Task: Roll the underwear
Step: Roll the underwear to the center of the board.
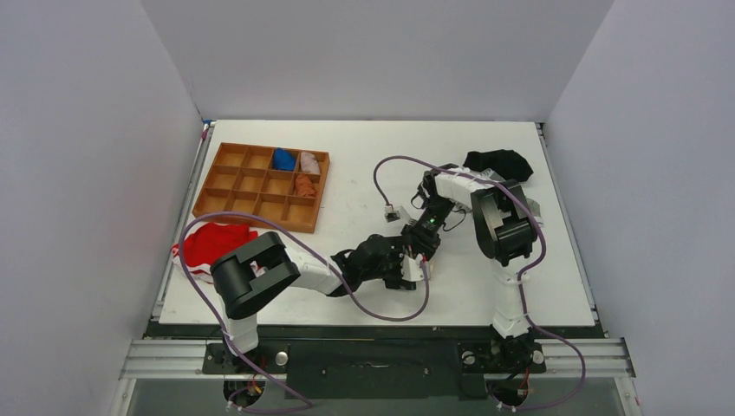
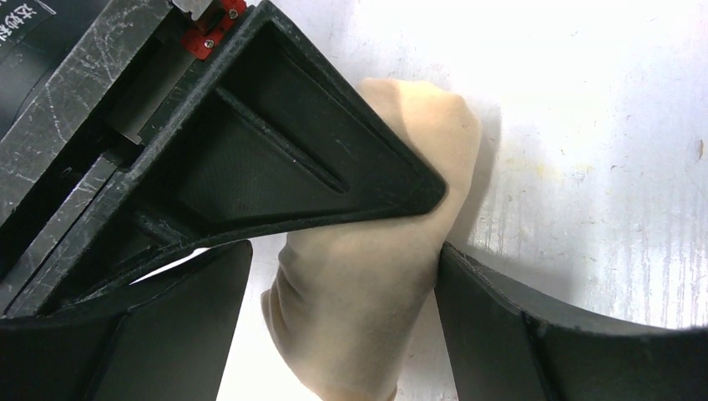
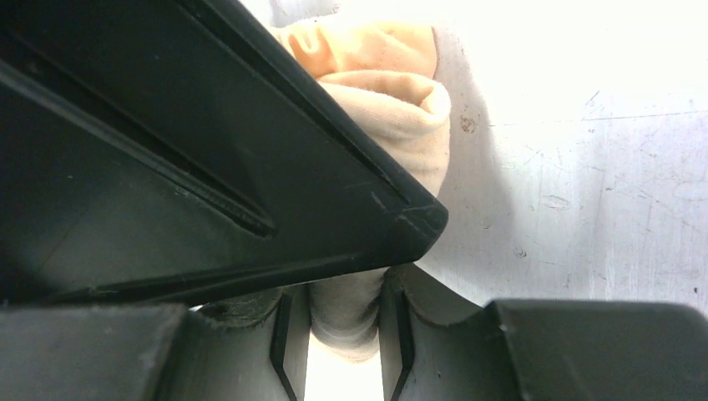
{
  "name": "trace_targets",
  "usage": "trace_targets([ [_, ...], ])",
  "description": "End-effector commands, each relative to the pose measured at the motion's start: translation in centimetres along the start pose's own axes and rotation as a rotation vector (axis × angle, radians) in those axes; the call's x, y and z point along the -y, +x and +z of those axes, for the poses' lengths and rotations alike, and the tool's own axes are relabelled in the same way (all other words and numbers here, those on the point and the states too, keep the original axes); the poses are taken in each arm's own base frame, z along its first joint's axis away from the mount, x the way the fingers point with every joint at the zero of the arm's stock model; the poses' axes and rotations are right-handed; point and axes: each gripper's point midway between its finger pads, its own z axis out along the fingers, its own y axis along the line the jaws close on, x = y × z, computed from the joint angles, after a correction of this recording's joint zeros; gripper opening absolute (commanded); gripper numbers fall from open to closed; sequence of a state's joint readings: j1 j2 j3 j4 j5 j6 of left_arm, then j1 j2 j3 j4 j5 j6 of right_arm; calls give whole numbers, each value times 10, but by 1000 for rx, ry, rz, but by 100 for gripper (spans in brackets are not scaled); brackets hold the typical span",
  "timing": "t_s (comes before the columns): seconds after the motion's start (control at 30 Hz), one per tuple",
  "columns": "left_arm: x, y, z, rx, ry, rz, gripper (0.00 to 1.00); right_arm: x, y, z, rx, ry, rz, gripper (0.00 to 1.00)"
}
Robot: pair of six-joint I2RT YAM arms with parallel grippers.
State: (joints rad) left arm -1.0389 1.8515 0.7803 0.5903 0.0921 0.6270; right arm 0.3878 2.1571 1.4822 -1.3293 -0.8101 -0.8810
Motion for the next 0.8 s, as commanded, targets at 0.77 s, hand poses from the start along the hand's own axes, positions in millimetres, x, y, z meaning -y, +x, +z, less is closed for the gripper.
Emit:
trace_targets([
  [0.77,57,86,-20,-331,255,114,75,-32,-10,9,19,-143,-52,0],
])
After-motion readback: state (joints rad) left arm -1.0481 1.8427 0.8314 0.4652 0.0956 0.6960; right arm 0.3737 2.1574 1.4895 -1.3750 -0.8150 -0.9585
